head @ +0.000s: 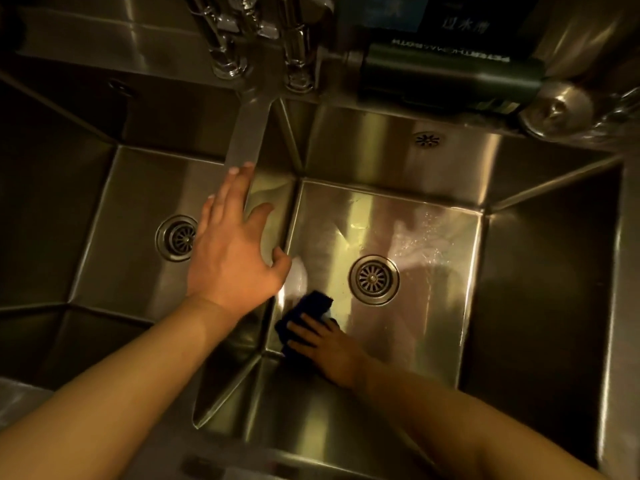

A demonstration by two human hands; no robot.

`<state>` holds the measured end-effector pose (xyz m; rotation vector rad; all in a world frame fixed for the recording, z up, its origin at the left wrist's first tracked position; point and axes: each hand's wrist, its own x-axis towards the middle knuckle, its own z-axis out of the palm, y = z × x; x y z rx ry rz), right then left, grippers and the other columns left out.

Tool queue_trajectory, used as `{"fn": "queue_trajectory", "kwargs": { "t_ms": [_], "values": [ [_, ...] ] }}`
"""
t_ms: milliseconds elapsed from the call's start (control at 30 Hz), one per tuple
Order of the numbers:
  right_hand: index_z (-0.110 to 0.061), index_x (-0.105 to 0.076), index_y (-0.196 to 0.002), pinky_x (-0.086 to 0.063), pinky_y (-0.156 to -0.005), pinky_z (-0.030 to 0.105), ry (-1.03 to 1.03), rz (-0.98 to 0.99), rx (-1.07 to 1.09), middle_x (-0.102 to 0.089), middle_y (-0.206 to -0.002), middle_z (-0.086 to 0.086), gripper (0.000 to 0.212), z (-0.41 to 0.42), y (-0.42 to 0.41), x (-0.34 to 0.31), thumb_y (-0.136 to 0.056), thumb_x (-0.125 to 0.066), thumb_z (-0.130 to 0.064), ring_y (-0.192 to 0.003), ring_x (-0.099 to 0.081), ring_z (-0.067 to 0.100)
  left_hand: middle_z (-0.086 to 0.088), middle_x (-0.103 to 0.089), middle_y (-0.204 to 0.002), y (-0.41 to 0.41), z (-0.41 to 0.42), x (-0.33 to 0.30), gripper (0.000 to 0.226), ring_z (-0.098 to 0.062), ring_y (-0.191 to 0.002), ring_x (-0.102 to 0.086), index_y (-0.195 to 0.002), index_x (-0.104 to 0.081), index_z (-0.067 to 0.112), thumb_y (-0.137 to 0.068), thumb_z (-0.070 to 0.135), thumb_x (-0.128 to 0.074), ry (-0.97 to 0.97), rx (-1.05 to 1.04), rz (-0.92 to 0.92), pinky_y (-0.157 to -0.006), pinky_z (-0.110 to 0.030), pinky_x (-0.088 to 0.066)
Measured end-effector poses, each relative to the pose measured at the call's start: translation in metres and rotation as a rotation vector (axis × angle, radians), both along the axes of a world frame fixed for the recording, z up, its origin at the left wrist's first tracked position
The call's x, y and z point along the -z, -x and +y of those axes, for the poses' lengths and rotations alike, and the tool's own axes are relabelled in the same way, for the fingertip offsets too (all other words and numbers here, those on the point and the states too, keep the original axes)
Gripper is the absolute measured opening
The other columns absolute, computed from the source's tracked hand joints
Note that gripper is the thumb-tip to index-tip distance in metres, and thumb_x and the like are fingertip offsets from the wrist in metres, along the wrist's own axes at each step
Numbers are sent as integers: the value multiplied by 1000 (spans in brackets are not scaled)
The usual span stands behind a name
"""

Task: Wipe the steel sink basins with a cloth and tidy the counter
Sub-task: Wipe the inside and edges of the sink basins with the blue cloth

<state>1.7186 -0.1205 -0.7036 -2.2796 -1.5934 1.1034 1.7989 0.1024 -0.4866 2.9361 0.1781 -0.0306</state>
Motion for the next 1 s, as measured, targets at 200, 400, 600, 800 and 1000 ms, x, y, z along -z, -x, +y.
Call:
{"fn": "queue_trajectory", "kwargs": {
  "t_ms": [200,400,600,800,1000],
  "values": [
    [-27,-30,-160,-14,-122,56,-118,-7,-181,-8,-170,-1,56,-7,-61,0,-106,-42,-17,-157,-3,31,-3,-10,-172,-1,-1,1,63,-21,-160,-4,-132,-66,16,-76,45,-62,6,-11,-11,-125,-55,-23],
    [-30,-23,-161,-11,-125,49,-38,-189,316,-2,-171,3,53,8,-161,-9,-110,-37,-27,-157,-2,32,-2,-7,-173,0,1,5,62,-24,-160,-5,-131,-63,19,-76,48,-59,-33,-2,-1,-124,-54,-21],
    [-27,-16,-162,-4,-126,43,169,-349,661,0,-171,8,60,-92,-196,-14,-107,-38,-34,-156,1,33,-3,-10,-172,0,0,3,65,-24,-160,-7,-133,-63,18,-75,47,-61,-25,-15,-10,-124,-54,-20],
    [-26,-6,-163,-10,-124,54,289,-281,769,13,-168,12,72,-175,-99,-20,-103,-46,-25,-155,10,40,-5,-14,-171,0,0,3,64,-26,-159,-11,-132,-63,19,-75,48,-61,-5,-7,-28,-123,-55,-26],
    [-35,12,-160,-8,-122,61,207,-102,386,25,-166,2,87,-124,-19,-13,-97,-46,-18,-149,26,39,-5,-14,-171,0,-1,2,65,-26,-159,-12,-131,-65,16,-73,47,-62,-8,-6,-31,-123,-54,-26]
  ]
}}
